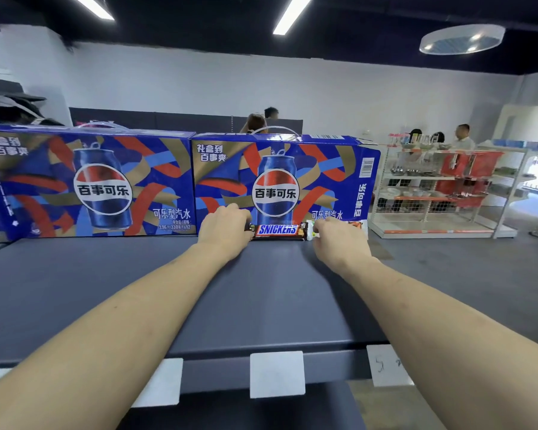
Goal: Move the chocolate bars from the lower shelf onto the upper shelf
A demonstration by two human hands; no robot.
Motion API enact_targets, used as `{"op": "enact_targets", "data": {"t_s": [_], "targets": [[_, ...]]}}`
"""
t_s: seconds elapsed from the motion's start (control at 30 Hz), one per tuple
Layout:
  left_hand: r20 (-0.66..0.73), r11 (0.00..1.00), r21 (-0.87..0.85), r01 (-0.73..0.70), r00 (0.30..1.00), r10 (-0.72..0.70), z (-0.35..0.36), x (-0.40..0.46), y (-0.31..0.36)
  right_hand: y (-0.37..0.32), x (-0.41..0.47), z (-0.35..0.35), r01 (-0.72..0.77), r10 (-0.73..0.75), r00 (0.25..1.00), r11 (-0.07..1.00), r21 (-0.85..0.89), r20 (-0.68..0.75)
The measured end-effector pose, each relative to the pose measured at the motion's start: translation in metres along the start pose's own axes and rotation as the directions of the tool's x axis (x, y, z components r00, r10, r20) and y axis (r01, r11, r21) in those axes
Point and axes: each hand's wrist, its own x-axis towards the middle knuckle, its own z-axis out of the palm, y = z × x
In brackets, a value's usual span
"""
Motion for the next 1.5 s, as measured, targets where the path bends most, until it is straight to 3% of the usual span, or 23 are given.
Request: {"op": "enact_targets", "data": {"t_s": [0.2,0.43,0.77,0.97,1.17,1.3,1.5], "targets": [[0.082,0.992,0.039,0.119,0.989,-0.122,-0.013,-0.031,-0.022,-0.037,-0.02,-0.009,-0.018,0.018,1.0,0.999,0.036,-0.003],[0.081,0.988,0.05,0.145,0.986,-0.149,-0.032,-0.08,-0.031,-0.086,-0.052,-0.021,0.005,-0.004,1.0,0.997,0.074,-0.014],[0.075,0.975,0.081,0.208,0.974,-0.214,-0.064,-0.165,-0.034,-0.156,-0.108,-0.052,0.094,-0.096,0.995,0.934,0.346,-0.014],[-0.015,0.944,0.105,0.311,0.95,-0.312,-0.083,-0.231,-0.041,-0.2,-0.154,-0.063,0.156,-0.126,0.988,0.858,0.489,-0.094],[-0.179,0.88,0.127,0.458,0.883,-0.433,-0.111,-0.306,-0.081,-0.253,-0.197,-0.068,0.42,-0.286,0.906,0.713,0.562,-0.314],[-0.223,0.792,0.163,0.588,0.804,-0.551,-0.126,-0.357,-0.121,-0.295,-0.227,-0.064,0.517,-0.437,0.852,0.61,0.601,-0.29],[-0.151,0.706,0.203,0.679,0.734,-0.662,-0.12,-0.415,-0.171,-0.356,-0.255,-0.042,0.539,-0.575,0.799,0.553,0.635,-0.177]]}}
